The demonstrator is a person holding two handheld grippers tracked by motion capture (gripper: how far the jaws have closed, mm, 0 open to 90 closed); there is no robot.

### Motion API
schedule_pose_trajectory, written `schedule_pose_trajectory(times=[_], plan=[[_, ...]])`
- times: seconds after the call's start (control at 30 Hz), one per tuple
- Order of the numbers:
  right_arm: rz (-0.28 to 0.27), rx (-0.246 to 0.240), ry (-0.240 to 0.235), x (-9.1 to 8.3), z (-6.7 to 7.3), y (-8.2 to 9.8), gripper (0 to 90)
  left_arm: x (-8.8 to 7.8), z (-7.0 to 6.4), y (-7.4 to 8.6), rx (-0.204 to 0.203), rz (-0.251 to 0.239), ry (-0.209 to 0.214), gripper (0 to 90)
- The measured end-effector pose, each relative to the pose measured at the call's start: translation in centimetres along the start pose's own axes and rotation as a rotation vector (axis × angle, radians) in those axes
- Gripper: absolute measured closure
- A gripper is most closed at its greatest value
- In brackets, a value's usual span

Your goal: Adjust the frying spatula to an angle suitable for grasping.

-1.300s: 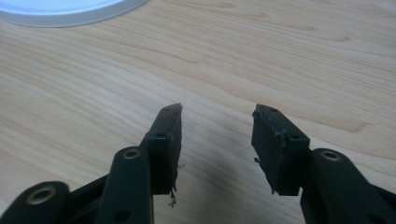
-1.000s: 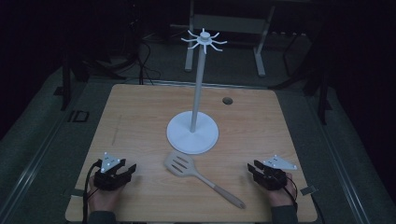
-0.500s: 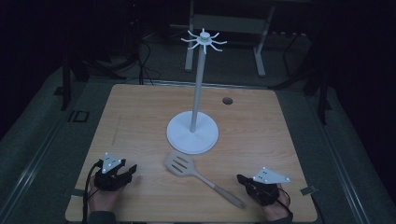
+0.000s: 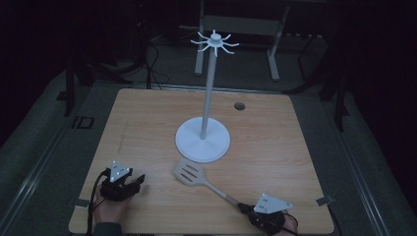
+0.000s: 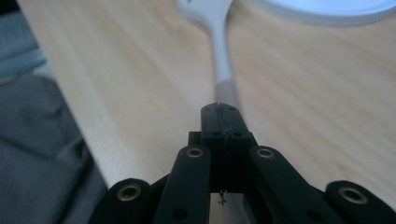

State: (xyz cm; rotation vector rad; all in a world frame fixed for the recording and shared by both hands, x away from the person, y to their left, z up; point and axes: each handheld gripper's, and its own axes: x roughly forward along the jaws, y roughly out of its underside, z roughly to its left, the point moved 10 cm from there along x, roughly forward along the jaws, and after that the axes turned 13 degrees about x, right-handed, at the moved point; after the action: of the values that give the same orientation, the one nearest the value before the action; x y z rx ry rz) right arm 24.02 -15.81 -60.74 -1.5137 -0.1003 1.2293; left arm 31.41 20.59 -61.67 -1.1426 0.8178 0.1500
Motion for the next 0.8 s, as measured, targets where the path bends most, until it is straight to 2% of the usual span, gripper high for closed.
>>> schedule_pose_trajectory(times=[0.07,0.1,0.13,0.23,0.37,0.57,0.8], plan=[[0.012,-0.008,-0.001,0.1,0.2,0.3,90.0,0.0,0.0,0.0,-0.001,0.0,0.0,46.7],[0.048,-0.032,-0.008,0.3,0.6,1.1,90.0,0.0,0.0,0.0,-0.002,0.001,0.0,46.7],[0.065,-0.036,-0.009,0.3,0.7,1.5,90.0,0.0,0.0,0.0,0.0,0.001,0.0,46.7],[0.099,-0.053,-0.009,0.4,0.9,2.3,90.0,0.0,0.0,0.0,0.0,-0.003,-0.001,46.7],[0.136,-0.051,0.018,0.3,0.6,3.2,90.0,0.0,-0.1,-0.1,-0.001,-0.004,-0.002,46.7],[0.136,-0.038,0.053,0.0,-0.5,3.2,90.0,0.1,-0.2,-0.1,0.004,0.0,0.001,46.7],[0.14,-0.048,0.137,-0.1,-2.5,2.6,90.0,0.2,-0.3,0.0,0.009,0.008,0.004,46.7]])
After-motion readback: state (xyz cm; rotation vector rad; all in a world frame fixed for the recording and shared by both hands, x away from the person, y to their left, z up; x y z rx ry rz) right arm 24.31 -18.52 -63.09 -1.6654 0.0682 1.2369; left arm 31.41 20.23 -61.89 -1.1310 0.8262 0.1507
